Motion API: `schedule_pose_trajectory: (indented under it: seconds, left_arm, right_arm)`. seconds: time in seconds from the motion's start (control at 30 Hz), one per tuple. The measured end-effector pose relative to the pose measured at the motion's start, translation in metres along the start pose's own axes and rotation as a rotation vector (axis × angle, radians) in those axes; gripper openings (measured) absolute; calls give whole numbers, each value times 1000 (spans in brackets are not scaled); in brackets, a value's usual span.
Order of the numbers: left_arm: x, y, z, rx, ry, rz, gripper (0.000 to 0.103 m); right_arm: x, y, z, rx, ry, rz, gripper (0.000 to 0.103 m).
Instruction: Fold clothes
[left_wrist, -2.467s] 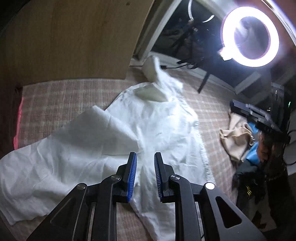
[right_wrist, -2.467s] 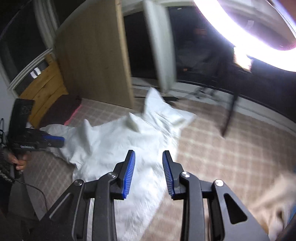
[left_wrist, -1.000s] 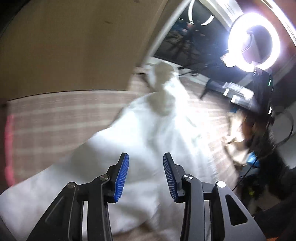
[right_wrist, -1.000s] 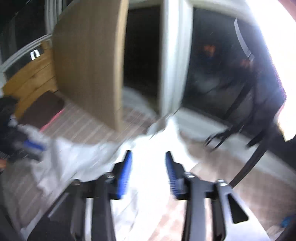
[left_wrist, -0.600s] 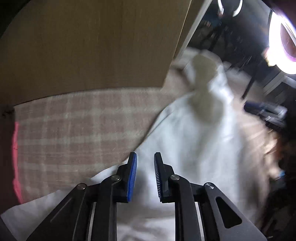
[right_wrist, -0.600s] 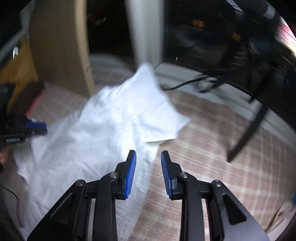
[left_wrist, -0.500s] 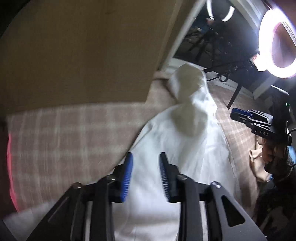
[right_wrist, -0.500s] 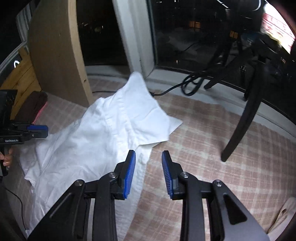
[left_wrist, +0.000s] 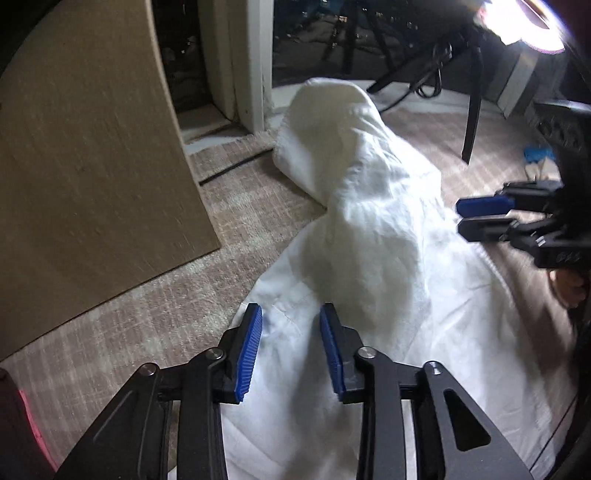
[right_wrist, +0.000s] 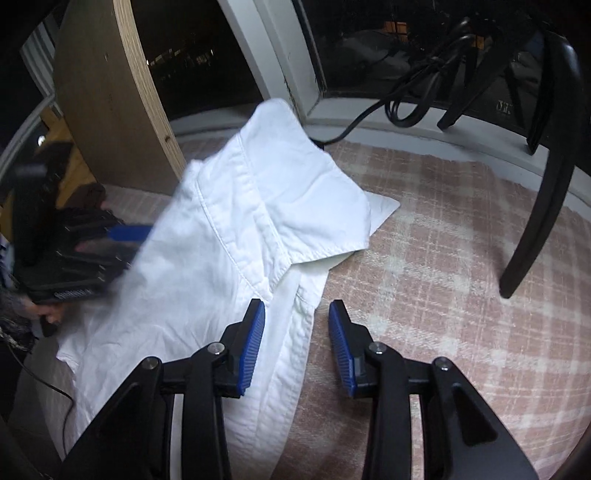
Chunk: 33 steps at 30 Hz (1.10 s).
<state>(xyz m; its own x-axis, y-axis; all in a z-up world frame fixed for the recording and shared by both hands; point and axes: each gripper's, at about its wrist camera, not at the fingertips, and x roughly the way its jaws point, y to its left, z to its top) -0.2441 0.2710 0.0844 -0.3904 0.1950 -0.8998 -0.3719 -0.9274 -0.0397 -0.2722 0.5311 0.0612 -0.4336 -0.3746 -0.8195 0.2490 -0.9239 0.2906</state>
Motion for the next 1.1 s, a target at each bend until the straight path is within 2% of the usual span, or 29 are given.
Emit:
schedule_pose_trajectory:
  seconds: [0.07, 0.13, 0.23, 0.27, 0.3, 0.33, 0.47, 0.57, 0.63, 0.7, 0.73, 0.83, 0.93, 1.0, 1.1]
  left_arm:
    - [0, -1, -2, 9, -16, 16, 22]
    - [-3, 5, -3, -16, -23, 1, 12]
    - [-6, 11, -6, -48, -24, -41, 6]
    - [-7, 10, -6, -39, -25, -38, 6]
    - [-11, 10, -6, -34, -35, -28, 5]
    - [-15, 10, -7, -30, -45, -17, 5]
    - [-28, 19, -7, -45, -92, 38, 5]
    - [-11, 31, -11, -63, -35, 63, 6]
    - [-16, 35, -11, -80, -43, 79, 14]
    - [-22, 39, -12, -99, -53, 96, 21]
    - [-25, 41, -12, -108, -58, 104, 21]
    - [-57, 43, -14, -145, -105, 77, 18]
    - [-101, 29, -27, -124, -167, 37, 20]
    - [-126, 15, -40, -116, -176, 21, 24]
    - [-156, -11, -60, -127, -184, -3, 26]
  right_arm:
    - [-1, 2, -1, 1, -7, 20, 36]
    - [5, 7, -1, -25, 4, -7, 36]
    - [13, 12, -3, -42, 15, -11, 35]
    - [14, 15, -4, -49, 13, -5, 27]
    - [15, 17, -5, -56, 11, 1, 10]
    - [16, 19, -6, -68, 9, -14, 5]
    - [6, 19, -10, -62, -35, -57, 5]
    - [10, 25, -16, -90, -13, -103, 5]
    - [9, 30, -14, -99, -16, -130, 7]
    - [2, 29, -13, -73, -38, -148, 23]
    - [-4, 26, -12, -45, -58, -152, 23]
    - [-27, 17, -14, -15, -100, -93, 23]
    - [-64, 16, -26, -12, -135, -32, 23]
    - [-97, 6, -35, 15, -157, 18, 23]
    - [-135, -7, -54, 99, -185, 99, 23]
